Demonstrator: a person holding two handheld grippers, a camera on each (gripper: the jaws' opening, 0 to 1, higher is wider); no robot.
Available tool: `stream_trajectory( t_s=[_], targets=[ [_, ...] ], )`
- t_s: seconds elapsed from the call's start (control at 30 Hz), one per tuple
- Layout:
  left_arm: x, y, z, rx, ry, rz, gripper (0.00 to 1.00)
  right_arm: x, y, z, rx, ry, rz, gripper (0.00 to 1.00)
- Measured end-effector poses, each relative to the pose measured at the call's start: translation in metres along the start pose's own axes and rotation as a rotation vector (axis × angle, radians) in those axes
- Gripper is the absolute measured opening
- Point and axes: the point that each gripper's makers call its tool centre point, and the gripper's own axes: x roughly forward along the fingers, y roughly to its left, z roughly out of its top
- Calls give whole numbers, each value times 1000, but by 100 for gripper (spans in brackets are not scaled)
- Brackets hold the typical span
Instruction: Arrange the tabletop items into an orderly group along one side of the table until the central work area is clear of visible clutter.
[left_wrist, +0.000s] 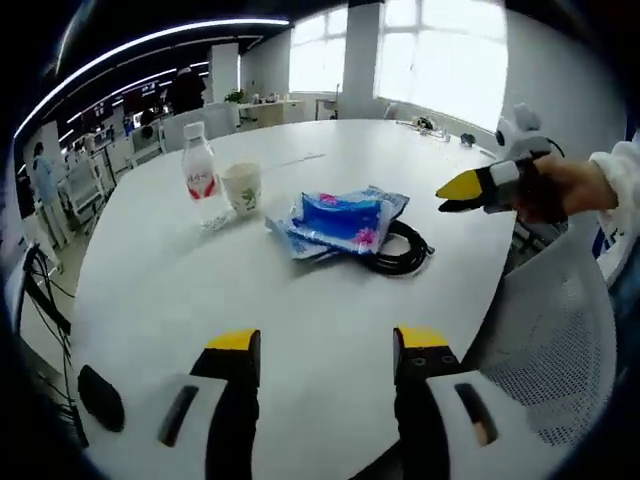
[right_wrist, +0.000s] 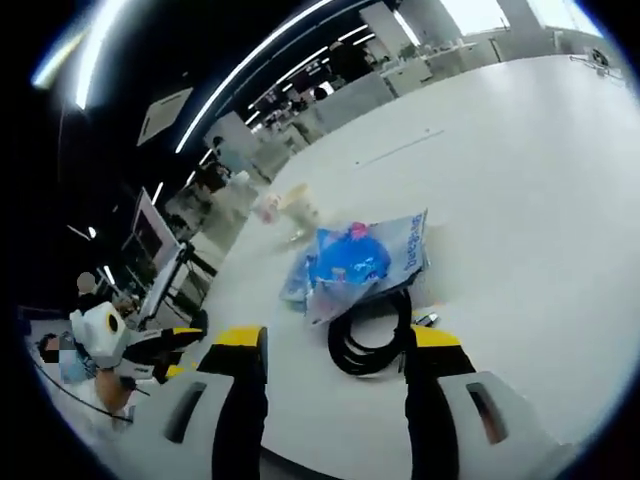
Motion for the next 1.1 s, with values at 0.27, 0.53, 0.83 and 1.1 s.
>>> stream_trajectory(
  t_s=[0.27,0.53,0.83,1.1],
  targets=[
    [38,29,56,-11,-49,-52,52,1,20,-17,24,16,11,53],
    [70,29,79,-41,-74,-105,52,5,34,-20,43,10,23,52],
    [113,32,91,18,-56,-119,50,16,35,-27,105,10,0,50],
    [156,42,84,-14,-12,-136,47,33,33,-31,153,18,-38,46]
  ],
)
